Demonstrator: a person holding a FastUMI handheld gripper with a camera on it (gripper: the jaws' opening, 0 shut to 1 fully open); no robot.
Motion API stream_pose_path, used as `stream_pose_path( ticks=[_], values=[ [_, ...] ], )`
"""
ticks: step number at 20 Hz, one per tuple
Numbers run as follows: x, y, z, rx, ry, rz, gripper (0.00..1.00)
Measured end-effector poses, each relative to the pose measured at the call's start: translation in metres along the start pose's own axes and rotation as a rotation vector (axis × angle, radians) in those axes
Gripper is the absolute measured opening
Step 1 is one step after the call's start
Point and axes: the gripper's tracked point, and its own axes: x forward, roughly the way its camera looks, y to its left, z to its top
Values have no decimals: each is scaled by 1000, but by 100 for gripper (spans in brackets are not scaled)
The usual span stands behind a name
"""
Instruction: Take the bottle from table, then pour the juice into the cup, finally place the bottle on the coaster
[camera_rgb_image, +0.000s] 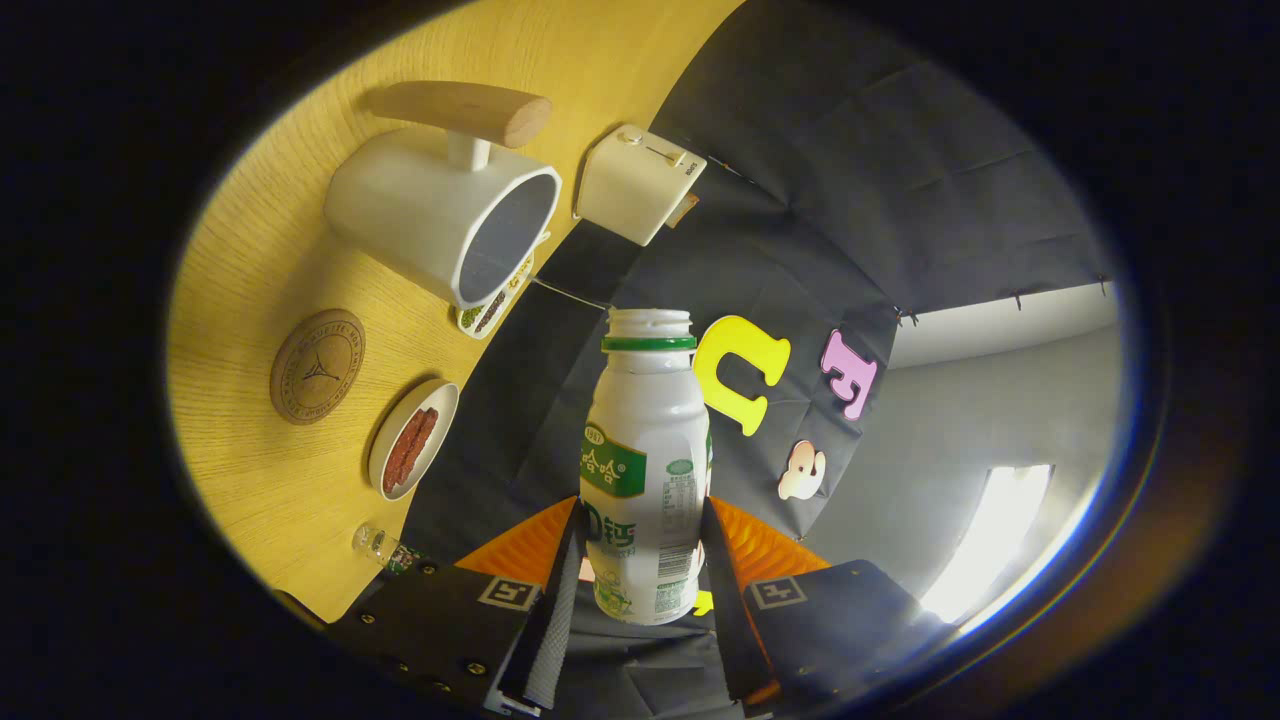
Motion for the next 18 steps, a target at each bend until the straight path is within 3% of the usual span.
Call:
stream_pose_path(
  ticks=[18],
  values=[
    [8,16,27,-144,-70,20,61]
  ],
)
